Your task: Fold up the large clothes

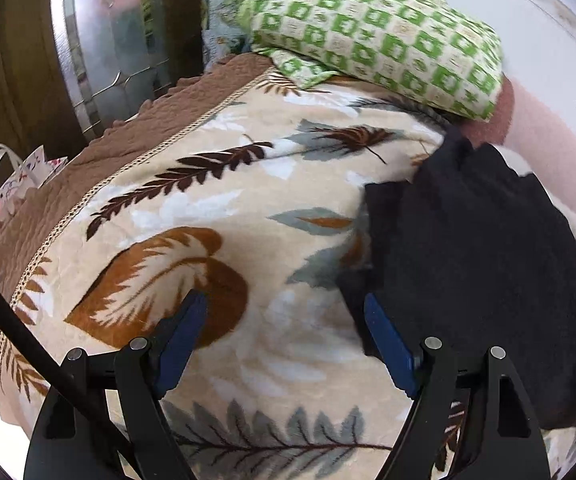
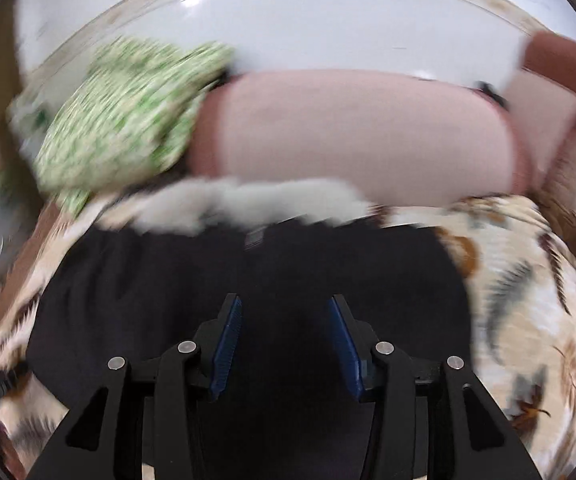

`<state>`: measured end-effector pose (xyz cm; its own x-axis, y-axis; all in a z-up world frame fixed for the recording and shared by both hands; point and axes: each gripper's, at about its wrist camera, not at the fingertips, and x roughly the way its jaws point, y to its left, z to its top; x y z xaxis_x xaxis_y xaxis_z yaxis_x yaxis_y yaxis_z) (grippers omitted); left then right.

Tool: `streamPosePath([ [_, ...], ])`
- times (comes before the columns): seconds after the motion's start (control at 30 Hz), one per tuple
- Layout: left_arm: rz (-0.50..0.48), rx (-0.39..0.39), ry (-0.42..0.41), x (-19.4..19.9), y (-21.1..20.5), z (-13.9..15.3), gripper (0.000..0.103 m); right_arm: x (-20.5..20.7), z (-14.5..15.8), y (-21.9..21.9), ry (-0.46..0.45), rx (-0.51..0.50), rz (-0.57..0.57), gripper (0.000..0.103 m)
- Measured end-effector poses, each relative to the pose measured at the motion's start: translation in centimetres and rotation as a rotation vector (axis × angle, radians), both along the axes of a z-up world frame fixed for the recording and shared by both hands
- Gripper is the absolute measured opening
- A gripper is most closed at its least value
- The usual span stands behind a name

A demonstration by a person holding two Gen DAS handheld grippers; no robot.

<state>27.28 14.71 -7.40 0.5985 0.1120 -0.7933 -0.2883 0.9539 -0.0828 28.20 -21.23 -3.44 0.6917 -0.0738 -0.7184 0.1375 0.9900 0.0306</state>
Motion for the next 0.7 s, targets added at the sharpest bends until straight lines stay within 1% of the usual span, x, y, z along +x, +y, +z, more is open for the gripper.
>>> streamPosePath([
  [0.03, 0.007, -0.007, 0.003, 0.1, 0.4, 0.0, 0.080, 0.7, -1.3, 0.8, 0.029, -0.009, 0.011, 0.049],
  [0.07, 0.015, -0.021, 0.006, 0.1, 0.8, 0.1, 0.080, 1.7, -3.1, 1.6, 0.079, -0.014, 0.012, 0.051],
  [0.1, 0.023, -0.035, 0.005, 0.1, 1.3, 0.3, 0.080, 2.5, -4.6, 2.3, 0.117, -0.040, -0.003, 0.054],
  [0.13, 0.035, -0.047, 0.002, 0.1, 1.9, 0.5, 0.080, 3.1, -5.4, 2.5, 0.137, -0.068, -0.007, 0.056],
  [0.17, 0.044, -0.055, -0.002, 0.1, 2.3, 0.6, 0.080, 3.5, -5.7, 3.2, 0.145, -0.115, -0.011, 0.056],
  [0.23, 0.069, -0.072, -0.009, 0.1, 3.2, 0.9, 0.080, 3.5, -4.4, 3.9, 0.134, -0.137, -0.026, 0.055],
  [0.27, 0.080, -0.078, -0.012, 0.0, 3.5, 1.0, 0.080, 3.1, -3.1, 4.4, 0.094, -0.109, -0.016, 0.053],
  [0.33, 0.110, -0.082, -0.019, -0.1, 4.2, 1.2, 0.080, 2.1, -0.8, 5.8, 0.010, -0.068, 0.015, 0.053],
  [0.37, 0.119, -0.077, -0.022, -0.1, 4.5, 1.3, 0.080, 1.9, 0.0, 7.1, -0.016, -0.063, 0.041, 0.053],
  [0.43, 0.135, -0.054, -0.028, -0.2, 4.7, 1.5, 0.080, 2.0, 0.2, 10.0, -0.027, -0.049, 0.120, 0.053],
  [0.5, 0.137, -0.049, -0.031, -0.3, 5.0, 1.6, 0.080, 3.1, -1.1, 13.5, 0.007, -0.061, 0.214, 0.053],
  [0.57, 0.143, -0.060, -0.029, -0.2, 5.4, 1.7, 0.080, 4.9, -3.1, 15.5, 0.063, -0.081, 0.257, 0.054],
  [0.63, 0.155, -0.068, -0.025, -0.3, 5.9, 1.6, 0.080, 6.8, -5.5, 17.6, 0.122, -0.155, 0.269, 0.059],
  [0.67, 0.162, -0.072, -0.025, -0.3, 6.1, 1.7, 0.080, 7.4, -5.8, 17.9, 0.140, -0.159, 0.262, 0.059],
  [0.7, 0.167, -0.074, -0.026, -0.3, 6.3, 1.7, 0.080, 8.0, -5.6, 17.8, 0.159, -0.131, 0.246, 0.060],
])
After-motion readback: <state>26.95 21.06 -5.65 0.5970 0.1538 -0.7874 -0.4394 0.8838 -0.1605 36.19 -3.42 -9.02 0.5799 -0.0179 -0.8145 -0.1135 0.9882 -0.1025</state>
